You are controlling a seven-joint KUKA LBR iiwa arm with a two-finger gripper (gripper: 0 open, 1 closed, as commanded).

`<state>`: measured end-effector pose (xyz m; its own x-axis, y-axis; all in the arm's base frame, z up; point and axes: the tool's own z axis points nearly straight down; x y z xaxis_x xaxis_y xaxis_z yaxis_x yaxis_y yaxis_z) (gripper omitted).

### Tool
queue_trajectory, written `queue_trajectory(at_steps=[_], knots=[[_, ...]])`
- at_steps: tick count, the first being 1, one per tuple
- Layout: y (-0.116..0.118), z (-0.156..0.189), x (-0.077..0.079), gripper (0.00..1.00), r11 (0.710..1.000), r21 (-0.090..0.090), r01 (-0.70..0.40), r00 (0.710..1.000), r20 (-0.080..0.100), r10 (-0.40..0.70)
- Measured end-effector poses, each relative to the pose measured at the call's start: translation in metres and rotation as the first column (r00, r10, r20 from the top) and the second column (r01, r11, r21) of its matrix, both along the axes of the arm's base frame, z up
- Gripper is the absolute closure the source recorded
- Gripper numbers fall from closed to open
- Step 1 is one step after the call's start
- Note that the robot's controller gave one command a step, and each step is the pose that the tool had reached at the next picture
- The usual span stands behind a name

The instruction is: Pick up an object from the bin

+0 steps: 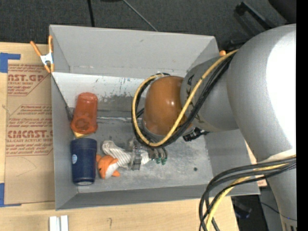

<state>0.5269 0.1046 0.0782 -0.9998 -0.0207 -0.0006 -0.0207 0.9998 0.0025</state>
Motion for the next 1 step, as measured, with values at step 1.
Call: queue_trajectory(at_steps=[1], knots=[[0.0028,0.1556,-0.0222,1.00,0.999,-0.002,-0.034,0.999,0.003,0.034]])
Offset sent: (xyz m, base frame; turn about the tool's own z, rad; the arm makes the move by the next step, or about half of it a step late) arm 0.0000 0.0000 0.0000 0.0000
